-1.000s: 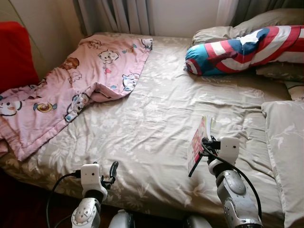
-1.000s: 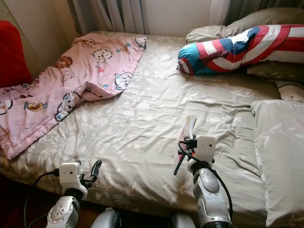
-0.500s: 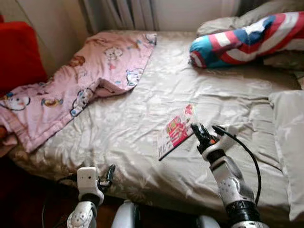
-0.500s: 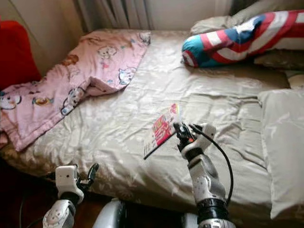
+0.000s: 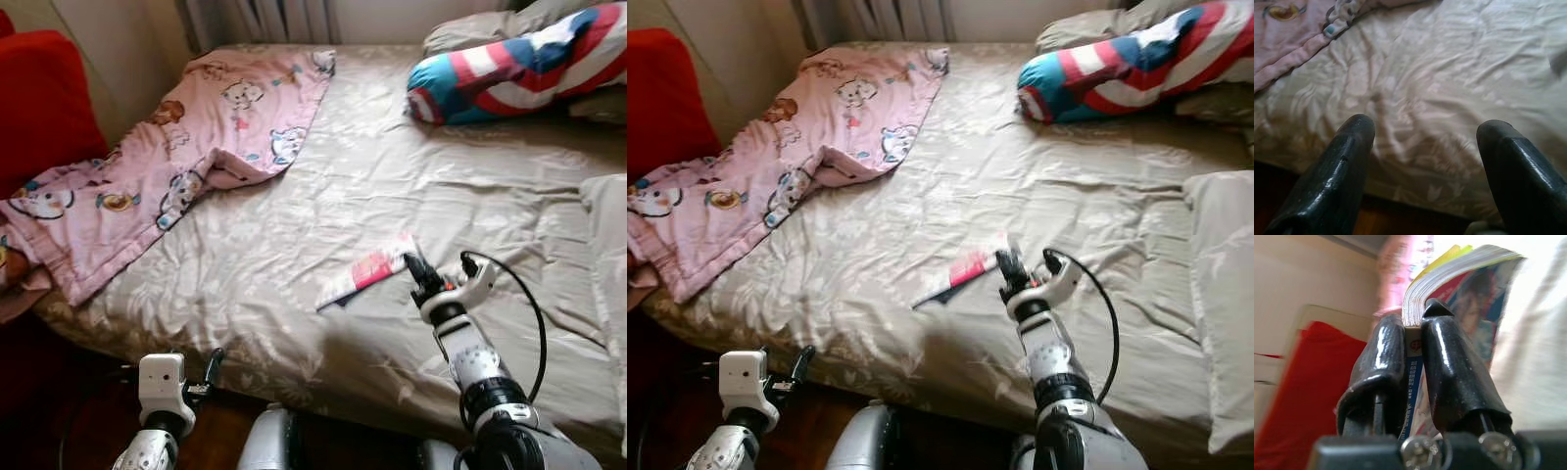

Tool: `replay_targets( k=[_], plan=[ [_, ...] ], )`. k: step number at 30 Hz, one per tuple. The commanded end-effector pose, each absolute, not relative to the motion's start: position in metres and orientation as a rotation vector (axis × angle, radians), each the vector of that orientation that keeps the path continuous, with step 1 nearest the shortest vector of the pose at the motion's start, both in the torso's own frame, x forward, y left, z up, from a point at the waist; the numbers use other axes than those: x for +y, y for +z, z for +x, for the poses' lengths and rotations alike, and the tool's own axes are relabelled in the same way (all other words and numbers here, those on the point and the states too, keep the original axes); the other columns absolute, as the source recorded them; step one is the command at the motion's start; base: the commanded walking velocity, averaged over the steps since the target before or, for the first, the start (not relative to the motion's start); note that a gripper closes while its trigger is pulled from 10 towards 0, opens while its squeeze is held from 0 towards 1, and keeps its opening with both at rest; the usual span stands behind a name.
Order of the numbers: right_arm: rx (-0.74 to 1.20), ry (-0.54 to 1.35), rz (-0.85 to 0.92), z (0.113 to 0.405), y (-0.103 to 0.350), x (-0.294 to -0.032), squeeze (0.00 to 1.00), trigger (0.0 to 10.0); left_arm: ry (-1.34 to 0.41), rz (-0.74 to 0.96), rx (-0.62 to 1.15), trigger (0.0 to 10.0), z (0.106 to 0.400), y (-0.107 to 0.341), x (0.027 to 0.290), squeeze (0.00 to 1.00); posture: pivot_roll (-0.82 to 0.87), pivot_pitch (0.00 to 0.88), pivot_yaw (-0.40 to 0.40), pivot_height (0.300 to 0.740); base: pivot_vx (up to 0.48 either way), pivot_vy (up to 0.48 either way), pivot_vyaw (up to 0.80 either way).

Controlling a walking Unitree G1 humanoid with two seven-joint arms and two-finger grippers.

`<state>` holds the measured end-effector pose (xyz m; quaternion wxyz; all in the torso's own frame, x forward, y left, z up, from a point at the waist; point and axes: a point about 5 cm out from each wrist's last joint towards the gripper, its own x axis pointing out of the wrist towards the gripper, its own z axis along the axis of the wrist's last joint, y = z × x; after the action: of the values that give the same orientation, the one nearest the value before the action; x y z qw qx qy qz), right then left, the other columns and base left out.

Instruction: Clean up the room

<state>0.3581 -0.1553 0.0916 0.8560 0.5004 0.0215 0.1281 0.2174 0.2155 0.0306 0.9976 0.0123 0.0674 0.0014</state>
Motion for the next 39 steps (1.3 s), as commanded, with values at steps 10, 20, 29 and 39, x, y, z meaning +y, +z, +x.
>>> replay_targets(
  k=[10, 20, 29, 39],
  plan=[
    [0.15, -0.163, 1.006, 0.333, 0.047, -0.206, 0.0, 10.0, -0.012, 0.049, 0.195, 10.0, 0.195, 0.031, 0.222, 0.0, 0.15, 0.275, 0.173, 0.651, 0.0, 0.0, 0.0],
    [0.398, -0.487, 1.006, 0.268, -0.022, -0.225, 0.0, 10.0, -0.024, 0.05, 0.236, 10.0, 0.182, 0.032, 0.225, 0.0, 0.17, 0.318, 0.194, 0.651, 0.0, 0.0, 0.0],
    [0.278, -0.588, 1.121, 0.27, -0.016, -0.235, 0.0, 10.0, -0.032, 0.049, 0.255, 10.0, 0.181, 0.032, 0.223, 0.0, 0.17, 0.319, 0.196, 0.651, 0.0, 0.0, 0.0],
    [0.119, -0.664, 1.233, 0.277, -0.005, -0.246, 0.0, 10.0, -0.027, 0.055, 0.255, 10.0, 0.181, 0.033, 0.225, 0.0, 0.18, 0.319, 0.197, 0.651, 0.0, 0.0, 0.0]
  ],
)
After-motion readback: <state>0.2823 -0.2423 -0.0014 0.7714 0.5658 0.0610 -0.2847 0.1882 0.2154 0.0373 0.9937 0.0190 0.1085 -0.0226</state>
